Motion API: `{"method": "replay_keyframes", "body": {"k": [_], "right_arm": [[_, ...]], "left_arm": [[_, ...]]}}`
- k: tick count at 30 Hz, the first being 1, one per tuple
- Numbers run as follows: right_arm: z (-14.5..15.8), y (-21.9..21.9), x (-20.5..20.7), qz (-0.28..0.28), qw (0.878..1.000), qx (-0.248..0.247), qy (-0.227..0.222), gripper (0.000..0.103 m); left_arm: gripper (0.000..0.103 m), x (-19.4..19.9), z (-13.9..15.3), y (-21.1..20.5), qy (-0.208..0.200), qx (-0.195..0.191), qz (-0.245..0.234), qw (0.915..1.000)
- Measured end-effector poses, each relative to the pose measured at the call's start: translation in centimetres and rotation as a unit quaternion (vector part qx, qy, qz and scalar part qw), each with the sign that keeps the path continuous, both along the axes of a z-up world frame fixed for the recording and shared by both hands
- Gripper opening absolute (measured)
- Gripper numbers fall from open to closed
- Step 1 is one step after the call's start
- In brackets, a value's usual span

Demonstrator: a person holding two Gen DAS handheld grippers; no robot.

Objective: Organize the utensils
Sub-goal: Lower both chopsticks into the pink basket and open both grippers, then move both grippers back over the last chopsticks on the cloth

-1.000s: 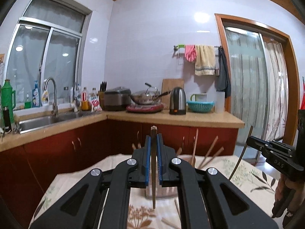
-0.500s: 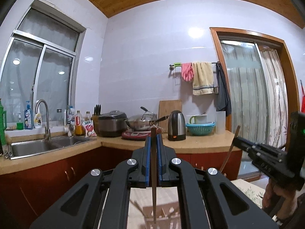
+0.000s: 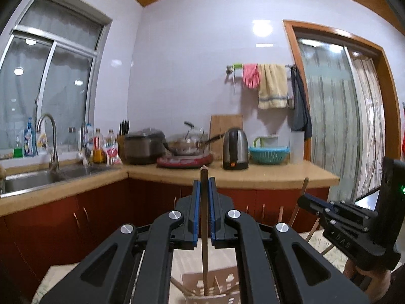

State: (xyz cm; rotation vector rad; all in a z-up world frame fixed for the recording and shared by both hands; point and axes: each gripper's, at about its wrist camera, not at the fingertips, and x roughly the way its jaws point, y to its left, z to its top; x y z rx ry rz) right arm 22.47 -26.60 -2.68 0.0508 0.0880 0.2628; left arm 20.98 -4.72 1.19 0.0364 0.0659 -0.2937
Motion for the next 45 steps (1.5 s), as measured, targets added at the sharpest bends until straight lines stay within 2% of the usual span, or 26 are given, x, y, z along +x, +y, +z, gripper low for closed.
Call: {"method": "replay_keyframes", "body": {"k": [6,8,10,11,13,18,27,39,45], "right_arm": [[-2.0,0.5,0.5,0.007,0.999,-0.008,0.03,0.007],[-2.3,0.6,0.2,0.005,0.999,-0.009,0.033,0.011],[-2.3,0.7,0.0,0.003,0.999,-0.012,0.034,0.02],[-2.2,0.7,-0.5,0.001,0.999,-0.013,0.031,0.021],[-1.9,0.7,-1.3,-0.005,1.0,-0.018,0.025,0.03],[-1.5,0.4,-4.0,-0.007,1.0,-0.017,0.018,0.035],[-3.7,0.5,-10.1,-0.001,0.999,-0.032,0.043,0.035],[-11.0,1.7,-17.6,0.03,0.992,-0.061,0.107,0.035],[-14.8,2.1,-20.4,0.05,0.987,-0.074,0.133,0.035]], "left_arm": [[0.007,1.4,-2.5,0.3,0.043,0.002,-0.006,0.9991],[0.014,1.6,-3.0,0.3,0.054,0.003,-0.003,0.9985],[0.029,1.5,-3.2,0.6,0.058,-0.001,-0.001,0.9983],[0.032,1.4,-3.2,0.7,0.058,-0.002,0.0,0.9983],[0.043,0.9,-3.0,0.8,0.054,-0.004,0.005,0.9985],[0.055,-1.5,-2.8,1.3,0.045,-0.007,0.015,0.9988],[0.06,-6.7,-4.6,2.2,0.056,-0.006,0.037,0.9977],[0.06,-12.1,-9.9,3.2,0.115,-0.003,0.069,0.9909],[0.06,-14.4,-13.6,3.4,0.156,0.007,0.084,0.9841]]}}
